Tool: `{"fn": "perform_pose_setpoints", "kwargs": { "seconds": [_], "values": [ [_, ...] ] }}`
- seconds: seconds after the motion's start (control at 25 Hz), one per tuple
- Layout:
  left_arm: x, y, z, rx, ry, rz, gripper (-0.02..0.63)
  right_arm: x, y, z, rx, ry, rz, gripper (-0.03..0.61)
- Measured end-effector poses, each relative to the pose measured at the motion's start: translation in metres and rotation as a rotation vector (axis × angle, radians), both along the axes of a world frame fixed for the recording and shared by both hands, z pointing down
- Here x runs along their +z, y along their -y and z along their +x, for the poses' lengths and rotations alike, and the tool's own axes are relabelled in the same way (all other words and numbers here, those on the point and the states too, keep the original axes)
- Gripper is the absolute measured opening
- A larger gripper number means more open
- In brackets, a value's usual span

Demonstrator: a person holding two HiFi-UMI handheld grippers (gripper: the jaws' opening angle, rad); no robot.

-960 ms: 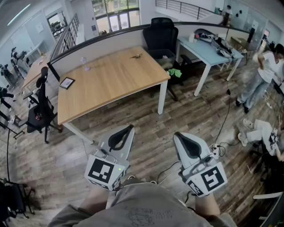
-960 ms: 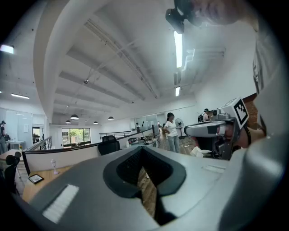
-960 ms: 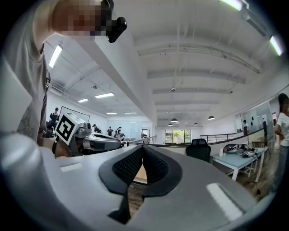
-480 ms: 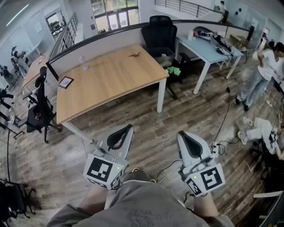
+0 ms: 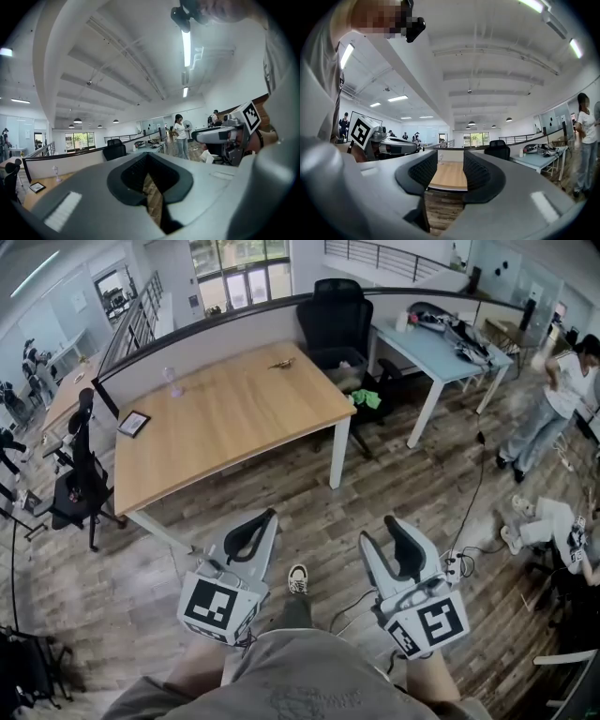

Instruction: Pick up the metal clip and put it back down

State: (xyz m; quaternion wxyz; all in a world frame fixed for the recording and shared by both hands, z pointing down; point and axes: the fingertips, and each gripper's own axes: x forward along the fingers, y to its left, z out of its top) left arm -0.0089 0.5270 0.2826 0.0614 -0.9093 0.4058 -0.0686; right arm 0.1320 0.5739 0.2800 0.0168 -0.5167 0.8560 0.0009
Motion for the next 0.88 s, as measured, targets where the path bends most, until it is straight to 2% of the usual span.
{"fn": "perform_pose_setpoints", "kwargs": {
  "seconds": [0.2, 0.48, 0.88],
  "values": [
    [0.004, 0.045, 0.001, 0.003, -0.018, -0.008, 0.002, 0.005, 0.048, 0.0, 0.0, -0.014, -0.013, 0.155],
    [0.0, 0.132, 0.0, 0.013, -0.032, -0.015, 0.002, 0.011, 0.137, 0.009, 0.036, 0.051, -0.083, 0.155],
    [-0.001, 0.278, -0.022, 0.009, -0.015, -0.05, 0.002, 0.029, 0.286, -0.006, -0.005, 0.262, -0.257, 0.155]
  ]
}}
